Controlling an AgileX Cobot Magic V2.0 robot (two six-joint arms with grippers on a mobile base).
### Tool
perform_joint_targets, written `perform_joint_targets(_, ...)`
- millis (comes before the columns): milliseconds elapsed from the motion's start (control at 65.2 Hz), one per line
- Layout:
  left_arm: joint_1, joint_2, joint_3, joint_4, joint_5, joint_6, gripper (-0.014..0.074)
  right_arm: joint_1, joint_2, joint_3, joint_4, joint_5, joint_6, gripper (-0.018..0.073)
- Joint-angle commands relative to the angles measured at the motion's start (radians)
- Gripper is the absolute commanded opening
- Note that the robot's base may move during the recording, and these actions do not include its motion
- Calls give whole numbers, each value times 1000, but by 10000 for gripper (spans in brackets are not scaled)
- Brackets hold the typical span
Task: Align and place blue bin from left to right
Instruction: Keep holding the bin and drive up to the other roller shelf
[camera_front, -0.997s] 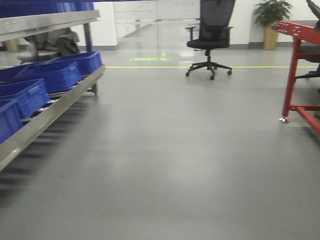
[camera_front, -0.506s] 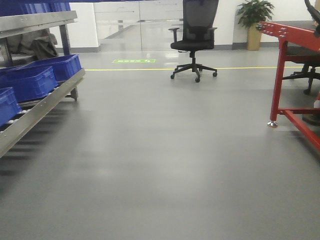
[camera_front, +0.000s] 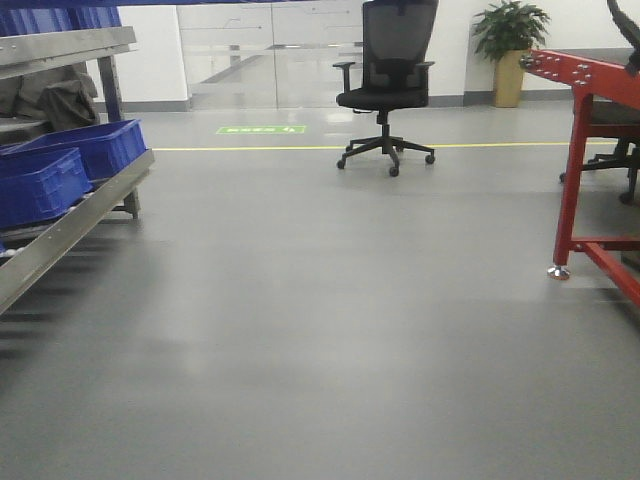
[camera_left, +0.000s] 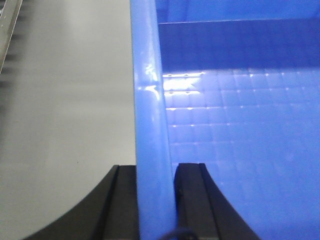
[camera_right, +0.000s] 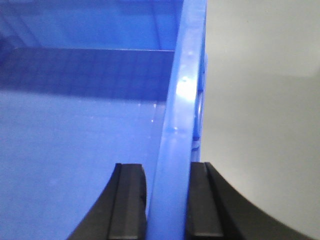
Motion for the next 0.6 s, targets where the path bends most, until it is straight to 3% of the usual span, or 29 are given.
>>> perform_joint_targets(0, -1, -20, -16, 21, -63, 7, -9, 1, -24, -20, -24, -120, -26, -81)
perform_joint_targets(583, -1, -20, -16, 21, -63, 7, -9, 1, -24, -20, -24, -122, -26, -81)
